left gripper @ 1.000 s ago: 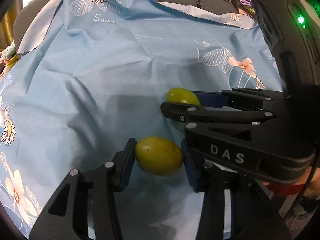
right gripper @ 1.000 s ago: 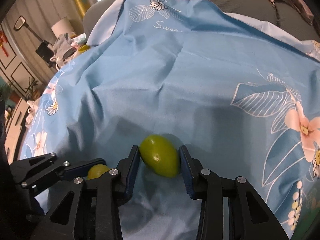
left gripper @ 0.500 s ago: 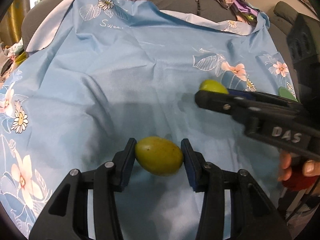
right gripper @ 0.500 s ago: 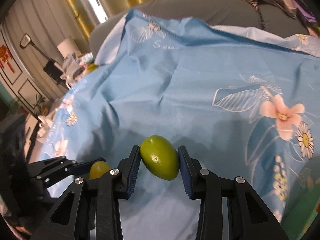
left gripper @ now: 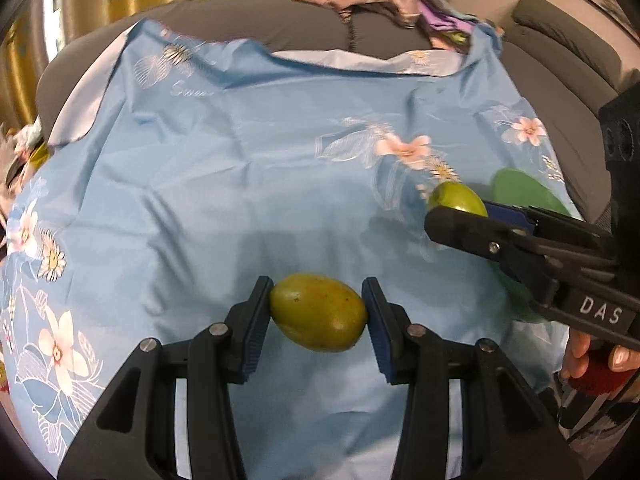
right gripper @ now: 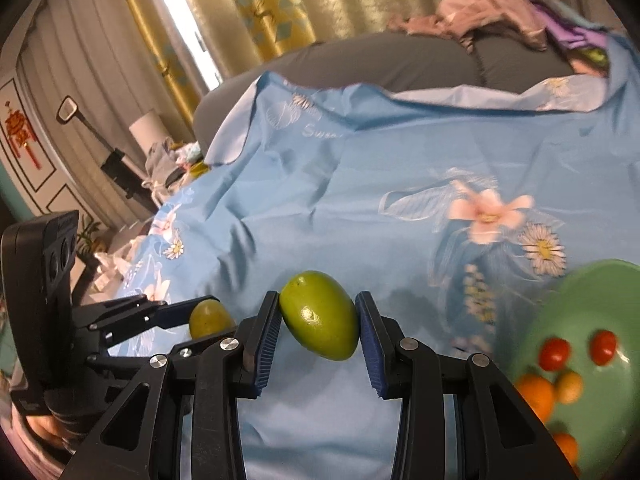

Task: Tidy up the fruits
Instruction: 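Carry both held plums over the green bowl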

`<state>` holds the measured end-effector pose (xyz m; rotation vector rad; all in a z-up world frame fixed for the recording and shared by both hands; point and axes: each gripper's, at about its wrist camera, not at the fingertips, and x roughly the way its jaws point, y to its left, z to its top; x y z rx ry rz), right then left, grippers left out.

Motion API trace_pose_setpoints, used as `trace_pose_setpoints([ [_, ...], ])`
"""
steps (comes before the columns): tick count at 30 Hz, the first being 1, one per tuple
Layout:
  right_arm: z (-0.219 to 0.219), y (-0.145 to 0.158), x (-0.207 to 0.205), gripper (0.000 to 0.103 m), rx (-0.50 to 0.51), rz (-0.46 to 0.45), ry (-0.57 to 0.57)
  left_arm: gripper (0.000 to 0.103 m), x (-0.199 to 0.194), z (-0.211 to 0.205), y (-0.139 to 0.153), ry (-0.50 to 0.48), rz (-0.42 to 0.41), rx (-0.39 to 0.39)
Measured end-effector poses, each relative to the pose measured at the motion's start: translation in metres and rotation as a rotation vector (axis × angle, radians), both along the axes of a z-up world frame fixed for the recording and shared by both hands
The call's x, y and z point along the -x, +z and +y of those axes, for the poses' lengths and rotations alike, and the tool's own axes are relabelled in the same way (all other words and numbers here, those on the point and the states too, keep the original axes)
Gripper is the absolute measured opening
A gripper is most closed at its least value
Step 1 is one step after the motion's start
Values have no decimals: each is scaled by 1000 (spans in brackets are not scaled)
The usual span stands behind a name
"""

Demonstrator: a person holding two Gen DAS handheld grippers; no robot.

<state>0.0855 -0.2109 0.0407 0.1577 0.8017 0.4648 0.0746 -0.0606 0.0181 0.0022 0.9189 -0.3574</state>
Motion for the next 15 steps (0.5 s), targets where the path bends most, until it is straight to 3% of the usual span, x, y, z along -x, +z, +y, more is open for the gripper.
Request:
trace_pose_setpoints([
  [15,-85,18,49,40,22,-68,-193,45,10,-100,30,-186,-58,-20],
])
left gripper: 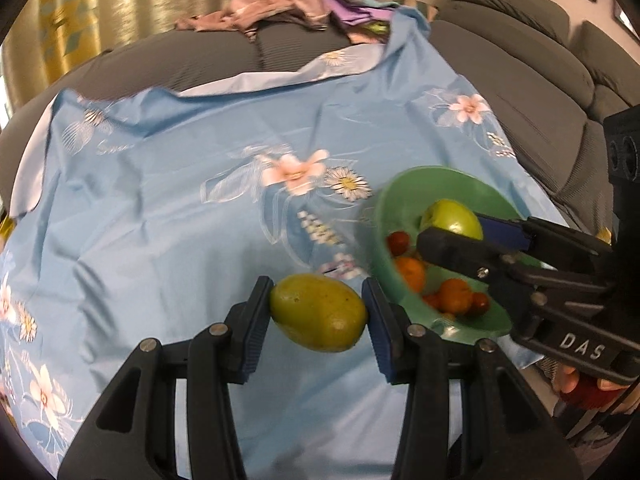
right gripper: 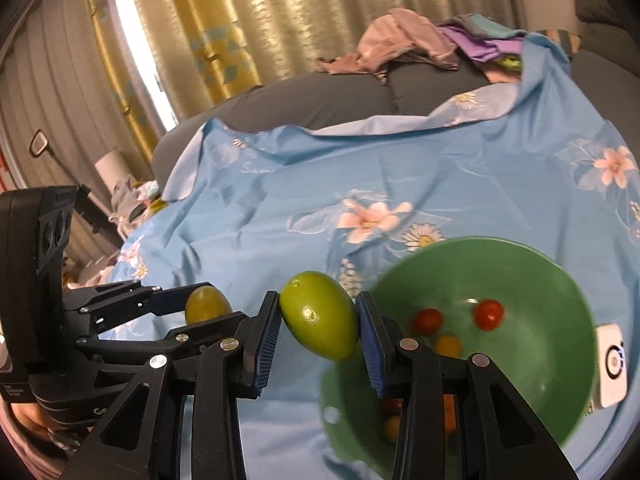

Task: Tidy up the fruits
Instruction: 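Carry both held plums over the green bowl, then open both tools to drop the plums into the green bowl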

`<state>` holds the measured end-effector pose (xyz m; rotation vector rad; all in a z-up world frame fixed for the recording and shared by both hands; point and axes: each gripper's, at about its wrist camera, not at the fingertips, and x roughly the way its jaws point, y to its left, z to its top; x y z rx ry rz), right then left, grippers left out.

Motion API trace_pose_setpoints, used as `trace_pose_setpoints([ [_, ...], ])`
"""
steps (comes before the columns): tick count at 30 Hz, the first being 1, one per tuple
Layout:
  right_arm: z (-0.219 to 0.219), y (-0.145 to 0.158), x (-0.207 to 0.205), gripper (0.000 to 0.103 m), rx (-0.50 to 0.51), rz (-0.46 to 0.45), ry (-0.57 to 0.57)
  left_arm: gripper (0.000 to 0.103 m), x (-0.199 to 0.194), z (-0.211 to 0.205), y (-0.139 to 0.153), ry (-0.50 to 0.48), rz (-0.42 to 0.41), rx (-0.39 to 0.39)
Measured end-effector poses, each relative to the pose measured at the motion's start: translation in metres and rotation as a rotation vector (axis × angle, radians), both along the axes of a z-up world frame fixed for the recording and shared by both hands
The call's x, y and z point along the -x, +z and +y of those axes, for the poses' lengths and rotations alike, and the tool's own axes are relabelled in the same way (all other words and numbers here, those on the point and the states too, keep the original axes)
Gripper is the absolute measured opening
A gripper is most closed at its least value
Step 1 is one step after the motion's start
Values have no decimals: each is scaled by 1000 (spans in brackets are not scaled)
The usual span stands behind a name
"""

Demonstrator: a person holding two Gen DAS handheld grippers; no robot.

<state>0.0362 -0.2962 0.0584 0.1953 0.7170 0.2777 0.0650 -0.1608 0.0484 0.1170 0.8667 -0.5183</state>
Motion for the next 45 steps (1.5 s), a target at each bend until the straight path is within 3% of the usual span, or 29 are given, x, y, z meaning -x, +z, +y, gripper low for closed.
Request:
trace_pose_setpoints([
  [16,-66,-17,9,40,2,32,-145,46,-9,-76,-17,-138,22,-81],
  [24,-85,-36,8,40,19,127,-206,47,-12,-97,-25,-171,29,-151],
  [26,-89,-39,9,40,26,142,-217,60,-13,-100,-24,-168,25,-170],
  [30,-95,-37,13,40,44,159,-245,76,-13,-105,-17,-162,15,-187],
  [32,-97,-30,16,40,64,154,-249,89,-12,-104,-11,-151,13,-181],
  [35,-99,-13,22,42,99,141,-249,101,-8,-102,3,-138,12,-180],
  [38,-103,8,25,44,112,145,-240,102,-3,-100,19,-125,10,-178],
  [40,-105,17,25,52,122,167,-238,102,0,-99,30,-99,2,-173],
  [45,-105,38,26,53,152,214,-212,102,-3,-99,49,-67,50,-180],
])
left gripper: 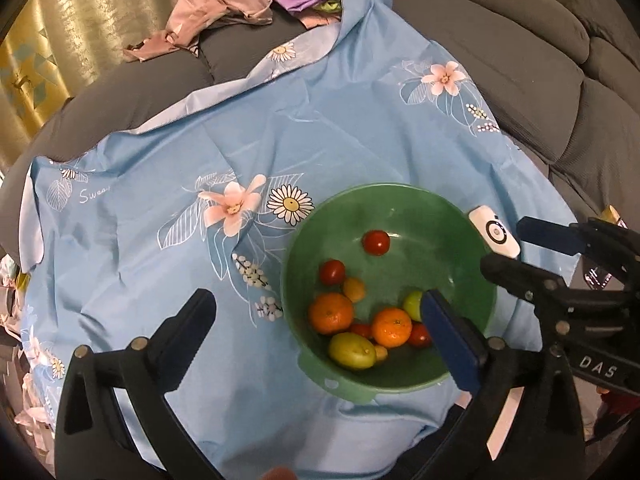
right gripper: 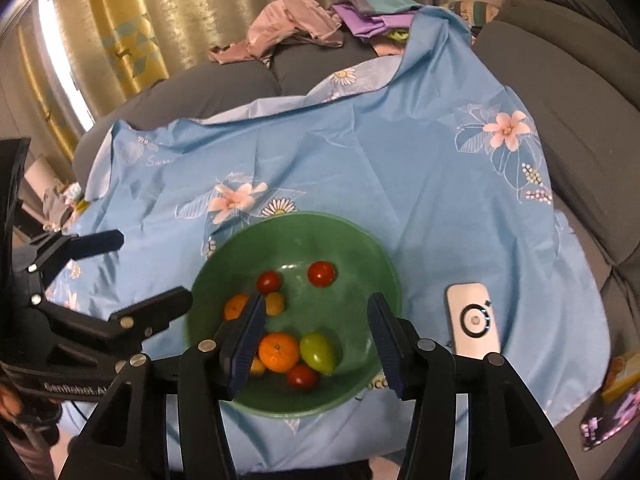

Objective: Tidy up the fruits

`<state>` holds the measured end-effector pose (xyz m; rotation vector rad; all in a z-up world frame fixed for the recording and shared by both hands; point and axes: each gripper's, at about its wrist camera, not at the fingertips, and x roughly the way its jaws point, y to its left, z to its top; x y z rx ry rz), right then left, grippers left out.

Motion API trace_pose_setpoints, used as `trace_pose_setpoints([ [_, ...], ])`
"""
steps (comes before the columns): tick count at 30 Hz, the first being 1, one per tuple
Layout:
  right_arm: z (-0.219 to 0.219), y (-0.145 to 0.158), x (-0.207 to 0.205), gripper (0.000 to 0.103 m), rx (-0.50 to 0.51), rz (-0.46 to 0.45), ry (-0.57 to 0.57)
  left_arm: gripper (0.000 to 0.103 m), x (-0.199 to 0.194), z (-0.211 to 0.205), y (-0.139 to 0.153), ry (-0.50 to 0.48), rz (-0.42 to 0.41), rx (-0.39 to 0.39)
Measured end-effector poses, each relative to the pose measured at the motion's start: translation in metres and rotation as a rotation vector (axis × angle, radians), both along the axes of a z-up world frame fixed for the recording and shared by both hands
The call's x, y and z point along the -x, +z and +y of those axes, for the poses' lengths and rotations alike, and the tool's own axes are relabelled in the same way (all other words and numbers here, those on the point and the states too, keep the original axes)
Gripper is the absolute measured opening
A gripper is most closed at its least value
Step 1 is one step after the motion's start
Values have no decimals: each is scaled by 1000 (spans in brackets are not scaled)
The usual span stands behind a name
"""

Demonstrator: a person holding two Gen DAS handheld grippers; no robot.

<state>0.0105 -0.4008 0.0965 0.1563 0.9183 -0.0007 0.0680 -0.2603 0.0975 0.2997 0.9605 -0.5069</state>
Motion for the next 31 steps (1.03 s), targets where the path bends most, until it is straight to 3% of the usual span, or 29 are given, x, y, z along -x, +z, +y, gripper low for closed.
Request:
trace_pose_setpoints([
  [6,3,17,-6,53,23,74,67,102,-6,0,20,-2,19,-1],
  [12,3,28,-12,53,35,82,88,102,-11,-3,31,13,2,-30],
  [31,-3,28,-18,53,44,92,85,102,-18,-9,23,19,7,-67],
])
